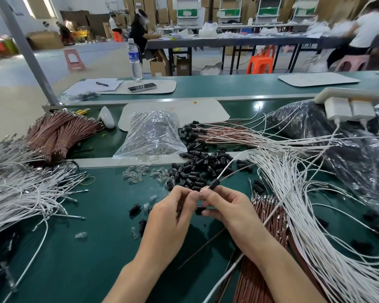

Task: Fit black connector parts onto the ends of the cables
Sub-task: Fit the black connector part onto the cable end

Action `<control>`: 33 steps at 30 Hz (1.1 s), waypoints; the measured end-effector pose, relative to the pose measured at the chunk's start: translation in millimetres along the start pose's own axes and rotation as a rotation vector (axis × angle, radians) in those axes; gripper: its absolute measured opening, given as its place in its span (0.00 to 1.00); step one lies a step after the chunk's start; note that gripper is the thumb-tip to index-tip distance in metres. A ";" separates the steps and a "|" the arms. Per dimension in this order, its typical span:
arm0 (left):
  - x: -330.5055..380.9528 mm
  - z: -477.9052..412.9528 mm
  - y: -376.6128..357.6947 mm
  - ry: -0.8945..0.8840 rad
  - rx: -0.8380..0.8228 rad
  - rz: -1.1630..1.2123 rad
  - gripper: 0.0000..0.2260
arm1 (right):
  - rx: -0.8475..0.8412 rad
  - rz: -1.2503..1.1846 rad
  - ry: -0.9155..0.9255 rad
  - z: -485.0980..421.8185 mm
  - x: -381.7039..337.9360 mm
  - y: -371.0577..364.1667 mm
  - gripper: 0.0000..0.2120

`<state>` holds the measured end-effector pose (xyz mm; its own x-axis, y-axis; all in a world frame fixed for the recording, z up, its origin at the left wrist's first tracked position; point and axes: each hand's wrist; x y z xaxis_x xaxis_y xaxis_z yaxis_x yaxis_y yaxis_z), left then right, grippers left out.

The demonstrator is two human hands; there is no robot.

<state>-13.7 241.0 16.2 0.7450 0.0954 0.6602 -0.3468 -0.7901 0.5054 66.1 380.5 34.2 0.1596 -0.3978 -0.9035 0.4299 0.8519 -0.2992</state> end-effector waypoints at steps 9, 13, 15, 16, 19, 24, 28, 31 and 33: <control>-18.8 7.3 46.7 0.084 -0.023 -0.386 0.17 | 0.071 -0.182 -0.003 -0.6 -5.2 5.2 0.09; -18.2 40.7 69.5 0.089 -0.003 -0.505 0.16 | 0.085 -0.192 -0.010 -1.9 -6.7 5.5 0.07; -19.4 52.7 75.9 0.084 -0.048 -0.573 0.18 | 0.082 -0.192 -0.014 -2.0 -7.0 5.8 0.07; -20.5 55.8 77.0 0.085 -0.084 -0.602 0.18 | 0.079 -0.193 -0.016 -1.9 -7.1 5.6 0.07; -24.7 57.2 75.2 0.120 -0.141 -0.642 0.14 | 0.078 -0.199 -0.020 -1.3 -6.7 5.2 0.07; -31.2 59.5 75.3 0.144 -0.126 -0.591 0.11 | 0.064 -0.208 -0.033 0.6 -5.8 4.8 0.07; -26.0 55.8 75.0 0.113 0.018 -0.412 0.13 | 0.049 -0.221 -0.045 0.7 -5.4 4.4 0.08; -8.6 37.7 62.8 0.081 0.204 -0.132 0.07 | 0.041 -0.232 -0.055 -0.2 -5.2 4.1 0.07; 3.1 21.5 48.7 0.102 0.285 0.056 0.07 | 0.034 -0.241 -0.059 -0.9 -4.5 4.2 0.07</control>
<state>-16.0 189.8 30.9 0.6632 0.0959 0.7423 -0.2007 -0.9326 0.2998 66.4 386.1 36.8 0.0997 -0.6085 -0.7873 0.4916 0.7181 -0.4927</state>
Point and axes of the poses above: each hand's wrist, its own z-axis away from the middle knuckle, its own y-axis out of the back of the hand, x = y × z, and after that the axes turned 14 degrees about -y, right-handed
